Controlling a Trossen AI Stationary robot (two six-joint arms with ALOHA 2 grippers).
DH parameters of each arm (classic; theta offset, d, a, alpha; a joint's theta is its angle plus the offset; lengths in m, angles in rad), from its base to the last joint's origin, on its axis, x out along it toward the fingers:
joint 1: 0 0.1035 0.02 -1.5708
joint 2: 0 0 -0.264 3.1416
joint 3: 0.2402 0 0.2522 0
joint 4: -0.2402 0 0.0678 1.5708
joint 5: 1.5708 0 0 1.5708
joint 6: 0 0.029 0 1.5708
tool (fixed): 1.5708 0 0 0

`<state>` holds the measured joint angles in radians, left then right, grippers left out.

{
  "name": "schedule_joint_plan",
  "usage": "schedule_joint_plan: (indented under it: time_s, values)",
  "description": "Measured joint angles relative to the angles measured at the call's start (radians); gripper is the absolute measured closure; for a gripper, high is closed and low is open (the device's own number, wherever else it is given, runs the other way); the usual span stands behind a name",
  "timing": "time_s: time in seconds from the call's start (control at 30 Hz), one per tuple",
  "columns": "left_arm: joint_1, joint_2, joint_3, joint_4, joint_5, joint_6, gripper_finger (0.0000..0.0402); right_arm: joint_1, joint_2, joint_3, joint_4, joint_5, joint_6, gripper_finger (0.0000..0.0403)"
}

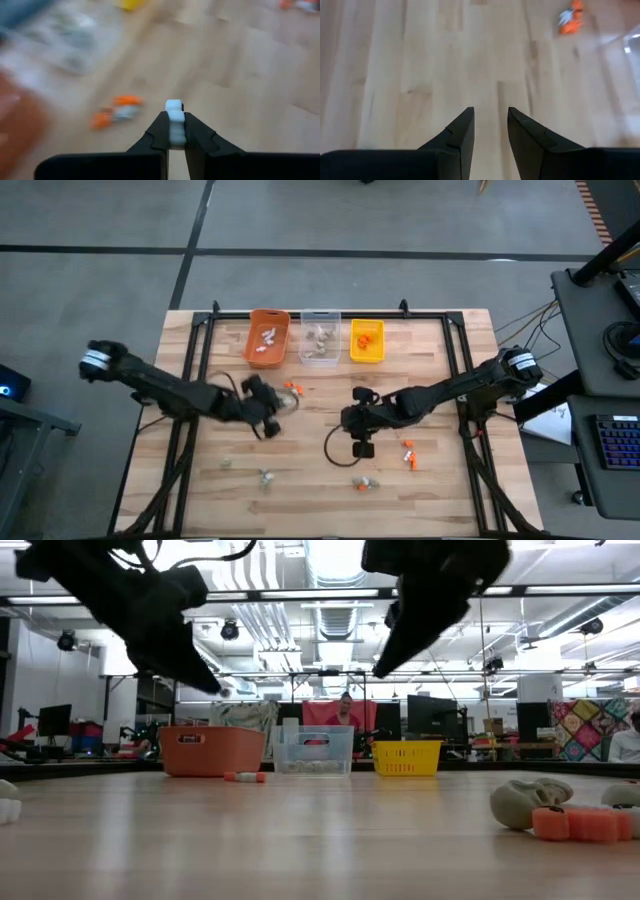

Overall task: Sort Halloween decoration
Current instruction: Put the white skeleton toy into the orange bin

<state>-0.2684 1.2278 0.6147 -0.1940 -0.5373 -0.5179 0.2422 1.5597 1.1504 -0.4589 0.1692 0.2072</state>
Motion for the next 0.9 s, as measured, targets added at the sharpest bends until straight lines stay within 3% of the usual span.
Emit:
schedule_joint_plan:
  time_s: [0.13, 0.27, 0.43, 0.57, 0.7, 0.9]
  values:
    - [0.172, -0.162, 0.000, -0.118, -0.001, 0.098, 0.0393, -0.051, 0.000, 0.021, 0.001, 0.000, -0.048, 0.0296]
    - [0.390, -0.251, 0.000, -0.124, 0.056, 0.244, 0.0393, -0.107, 0.000, 0.033, 0.005, 0.000, -0.076, 0.0296]
    - [0.682, -0.257, 0.000, -0.130, 0.237, 0.409, 0.0393, -0.172, 0.000, 0.033, 0.030, 0.000, -0.079, 0.0296]
    - [0.872, -0.213, 0.000, -0.127, 0.315, 0.470, 0.0393, -0.209, 0.000, 0.032, 0.027, 0.000, -0.078, 0.0296]
    - [0.983, -0.152, 0.012, -0.103, 0.345, 0.504, 0.0393, -0.236, 0.000, 0.032, 0.030, 0.000, -0.078, 0.0296]
    - [1.000, -0.053, 0.058, -0.085, 0.346, 0.564, 0.0393, -0.263, 0.000, 0.032, 0.056, 0.023, -0.050, 0.0296]
